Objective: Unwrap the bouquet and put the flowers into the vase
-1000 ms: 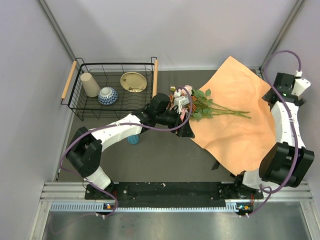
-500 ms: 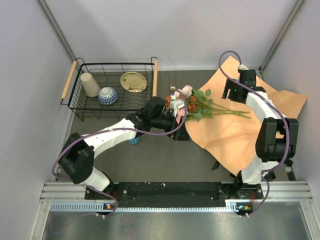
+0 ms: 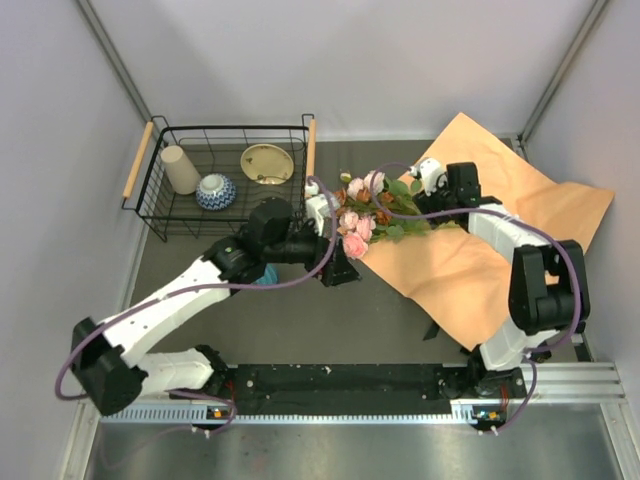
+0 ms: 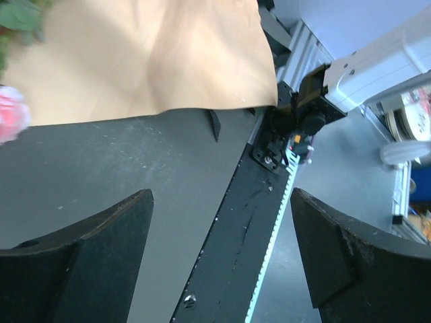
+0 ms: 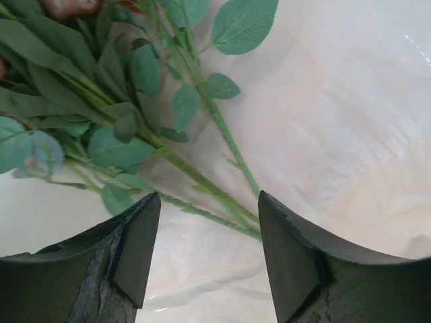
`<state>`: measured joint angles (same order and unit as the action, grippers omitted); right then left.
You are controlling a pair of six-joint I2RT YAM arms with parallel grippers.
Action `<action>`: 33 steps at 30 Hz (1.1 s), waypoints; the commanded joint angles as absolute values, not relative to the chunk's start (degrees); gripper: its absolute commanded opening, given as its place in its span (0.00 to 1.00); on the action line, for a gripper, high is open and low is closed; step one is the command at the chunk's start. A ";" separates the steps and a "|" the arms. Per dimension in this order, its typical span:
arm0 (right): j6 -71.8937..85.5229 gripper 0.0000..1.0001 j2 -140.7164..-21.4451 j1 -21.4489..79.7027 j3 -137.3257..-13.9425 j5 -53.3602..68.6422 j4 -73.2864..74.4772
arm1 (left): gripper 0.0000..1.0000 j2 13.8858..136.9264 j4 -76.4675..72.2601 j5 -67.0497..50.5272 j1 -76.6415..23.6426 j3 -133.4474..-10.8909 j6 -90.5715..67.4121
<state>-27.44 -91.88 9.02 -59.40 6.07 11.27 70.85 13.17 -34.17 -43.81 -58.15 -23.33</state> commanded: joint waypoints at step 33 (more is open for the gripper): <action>-46.93 0.00 -96.43 12.22 -61.62 -2.81 4.92 | 0.97 56.51 4.48 -25.84 -33.84 -48.69 -33.75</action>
<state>-45.39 -103.28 10.81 -62.96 0.38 7.73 57.56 8.86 -23.59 -34.46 -49.36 -32.01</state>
